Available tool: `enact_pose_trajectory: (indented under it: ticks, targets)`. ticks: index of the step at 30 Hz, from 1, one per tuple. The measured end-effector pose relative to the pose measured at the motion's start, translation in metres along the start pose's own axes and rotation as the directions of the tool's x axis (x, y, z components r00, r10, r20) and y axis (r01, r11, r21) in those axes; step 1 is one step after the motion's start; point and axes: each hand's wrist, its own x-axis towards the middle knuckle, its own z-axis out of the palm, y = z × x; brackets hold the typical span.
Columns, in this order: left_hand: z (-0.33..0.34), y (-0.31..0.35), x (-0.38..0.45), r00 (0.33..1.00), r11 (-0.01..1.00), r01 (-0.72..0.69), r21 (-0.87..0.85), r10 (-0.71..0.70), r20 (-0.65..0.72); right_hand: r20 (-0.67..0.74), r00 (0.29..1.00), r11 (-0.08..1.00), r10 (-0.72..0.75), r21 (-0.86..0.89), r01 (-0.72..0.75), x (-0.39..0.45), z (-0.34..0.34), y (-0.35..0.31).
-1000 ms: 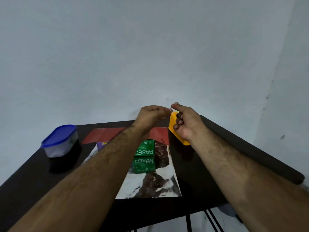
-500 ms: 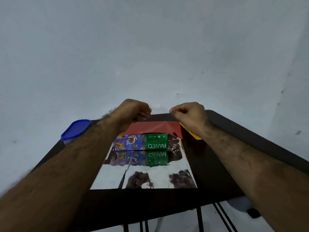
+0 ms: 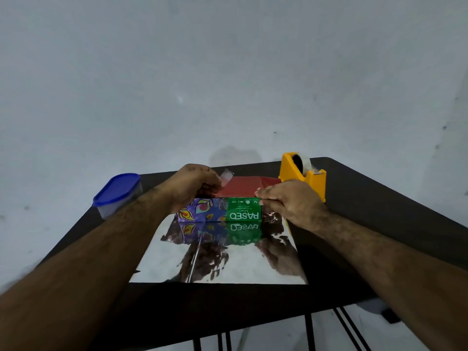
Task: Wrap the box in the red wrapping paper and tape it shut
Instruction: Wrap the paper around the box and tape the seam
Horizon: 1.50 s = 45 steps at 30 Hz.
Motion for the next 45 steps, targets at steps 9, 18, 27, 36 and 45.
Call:
enact_pose_trajectory:
  ticks: [9, 18, 27, 36, 45]
  targets:
    - [0.001, 0.017, 0.011, 0.996, 0.996, -0.061, 0.067, 0.056, 0.072, -0.201, 0.966, 0.964, 0.162, 0.243, -0.111, -0.008, 0.021, -0.004]
    - [0.032, 0.048, 0.043, 0.907, 0.829, 0.021, 0.559, -0.252, 0.338, -0.124, 0.888, 0.753, 0.443, 0.589, -0.294, -0.010, 0.031, -0.006]
    - [0.034, 0.049, 0.052, 0.897, 0.713, 0.049, 0.699, -0.340, 0.284, -0.147, 0.889, 0.734, 0.433, 0.630, -0.254, -0.013, 0.035, -0.007]
    - [0.051, 0.055, 0.053, 0.911, 0.603, 0.050, 0.796, -0.355, 0.212, -0.190, 0.883, 0.770, 0.429, 0.587, -0.249, -0.015, 0.035, -0.010]
    - [0.046, 0.063, 0.046, 0.961, 0.463, 0.101, 0.881, -0.273, 0.033, -0.205, 0.884, 0.795, 0.420, 0.553, -0.250, -0.015, 0.033, -0.013]
